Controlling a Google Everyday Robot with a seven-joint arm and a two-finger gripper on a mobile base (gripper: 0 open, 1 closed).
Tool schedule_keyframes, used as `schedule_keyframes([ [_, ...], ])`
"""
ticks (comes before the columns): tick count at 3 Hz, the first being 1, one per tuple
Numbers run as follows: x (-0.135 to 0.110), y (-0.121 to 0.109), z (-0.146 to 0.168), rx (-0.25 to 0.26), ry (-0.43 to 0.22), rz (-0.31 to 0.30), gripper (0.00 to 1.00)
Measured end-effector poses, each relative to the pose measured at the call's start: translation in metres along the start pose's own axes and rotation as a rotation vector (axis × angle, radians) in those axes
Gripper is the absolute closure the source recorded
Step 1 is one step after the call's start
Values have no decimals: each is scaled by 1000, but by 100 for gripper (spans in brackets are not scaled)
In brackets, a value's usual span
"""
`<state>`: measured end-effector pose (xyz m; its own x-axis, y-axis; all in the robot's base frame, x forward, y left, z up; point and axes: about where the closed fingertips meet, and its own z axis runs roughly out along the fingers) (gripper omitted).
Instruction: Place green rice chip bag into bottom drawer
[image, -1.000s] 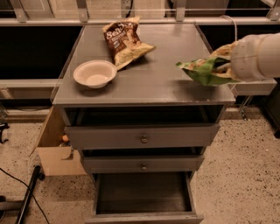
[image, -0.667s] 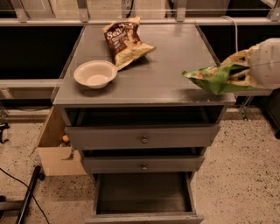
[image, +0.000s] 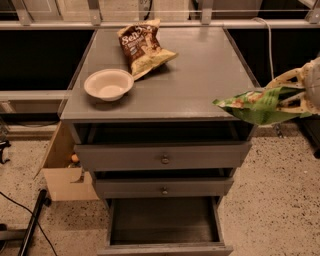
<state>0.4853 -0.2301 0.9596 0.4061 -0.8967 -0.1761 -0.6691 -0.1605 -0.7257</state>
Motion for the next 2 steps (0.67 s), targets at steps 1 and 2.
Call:
schedule_keyframes([
  [1,0,12,3,-46,9,-13,100],
  [2,-6,46,4,-91,-1,16,100],
])
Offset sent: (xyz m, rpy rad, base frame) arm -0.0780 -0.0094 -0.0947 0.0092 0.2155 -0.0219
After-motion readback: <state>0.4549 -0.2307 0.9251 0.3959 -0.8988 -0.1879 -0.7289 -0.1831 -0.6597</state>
